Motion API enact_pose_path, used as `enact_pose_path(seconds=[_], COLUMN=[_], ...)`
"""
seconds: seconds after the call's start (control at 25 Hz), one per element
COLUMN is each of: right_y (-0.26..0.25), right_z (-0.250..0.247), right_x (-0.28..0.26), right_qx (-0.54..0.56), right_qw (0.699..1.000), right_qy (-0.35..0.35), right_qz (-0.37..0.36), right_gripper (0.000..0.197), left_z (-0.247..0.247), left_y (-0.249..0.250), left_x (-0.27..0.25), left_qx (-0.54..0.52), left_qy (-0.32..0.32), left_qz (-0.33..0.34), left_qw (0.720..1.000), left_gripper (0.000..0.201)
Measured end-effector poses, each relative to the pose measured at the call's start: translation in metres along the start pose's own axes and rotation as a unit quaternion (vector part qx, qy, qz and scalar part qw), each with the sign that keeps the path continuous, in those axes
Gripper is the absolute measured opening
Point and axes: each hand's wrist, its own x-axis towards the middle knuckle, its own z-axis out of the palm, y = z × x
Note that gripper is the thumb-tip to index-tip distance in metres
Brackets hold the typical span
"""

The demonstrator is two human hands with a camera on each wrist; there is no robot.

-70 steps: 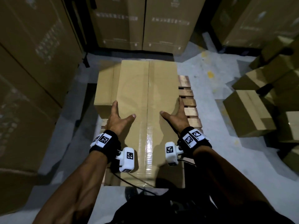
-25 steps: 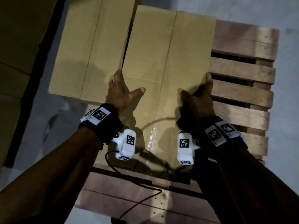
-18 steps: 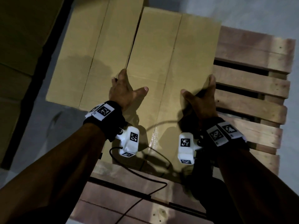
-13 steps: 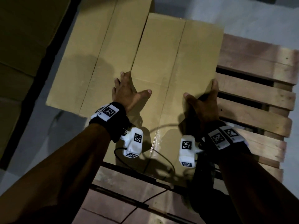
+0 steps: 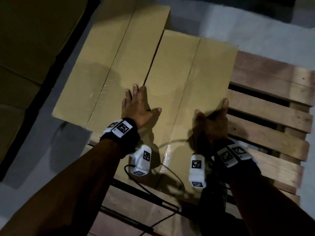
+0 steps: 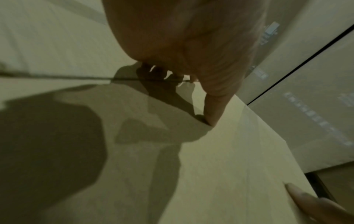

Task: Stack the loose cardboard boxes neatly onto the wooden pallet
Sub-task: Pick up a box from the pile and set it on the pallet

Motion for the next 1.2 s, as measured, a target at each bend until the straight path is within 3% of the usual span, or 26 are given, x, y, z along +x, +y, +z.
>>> enact_pose_path(seconds=[0.04,0.12,0.24,0.32,0.48,0.6,0.72,0.96,1.2], right_y=[0.002,0.001,0.002,0.012,0.035,0.046,0.061,0.086,0.079], right_z=[0.001,-0.001,0.001,0.011,0.038,0.049,0.059,0.075,0.073], right_x=[-0.002,-0.019,-0.069,-0.104,-0.163,-0.191,-0.204,-0.201,-0.194], right_qx=[-0.024,-0.146,-0.347,-0.407,-0.447,-0.47,-0.521,-0.51,-0.515], right_qw=[1.0,0.989,0.936,0.907,0.875,0.852,0.817,0.816,0.814], right_qy=[0.001,-0.015,-0.025,-0.053,-0.116,-0.15,-0.137,-0.025,-0.034], right_qz=[0.001,-0.014,-0.057,-0.093,-0.146,-0.176,-0.205,-0.27,-0.267], right_gripper=[0.122,0.11,0.092,0.087,0.094,0.106,0.114,0.1,0.096], left_z=[-0.003,-0.009,-0.024,-0.031,-0.025,-0.013,-0.007,0.006,0.007], left_y=[-0.005,-0.021,-0.048,-0.067,-0.106,-0.121,-0.125,-0.123,-0.123], left_x=[-0.002,-0.007,-0.026,-0.047,-0.081,-0.08,-0.063,-0.057,-0.056], left_qx=[0.009,0.027,0.051,0.099,0.254,0.318,0.324,0.257,0.257], left_qy=[-0.012,-0.042,-0.082,-0.108,-0.126,-0.072,-0.016,0.021,0.038], left_qz=[0.006,0.015,0.028,0.059,0.116,0.158,0.173,0.159,0.171], left_qw=[1.0,0.999,0.995,0.988,0.952,0.932,0.93,0.953,0.95], left_gripper=[0.093,0.084,0.068,0.069,0.091,0.109,0.108,0.096,0.098])
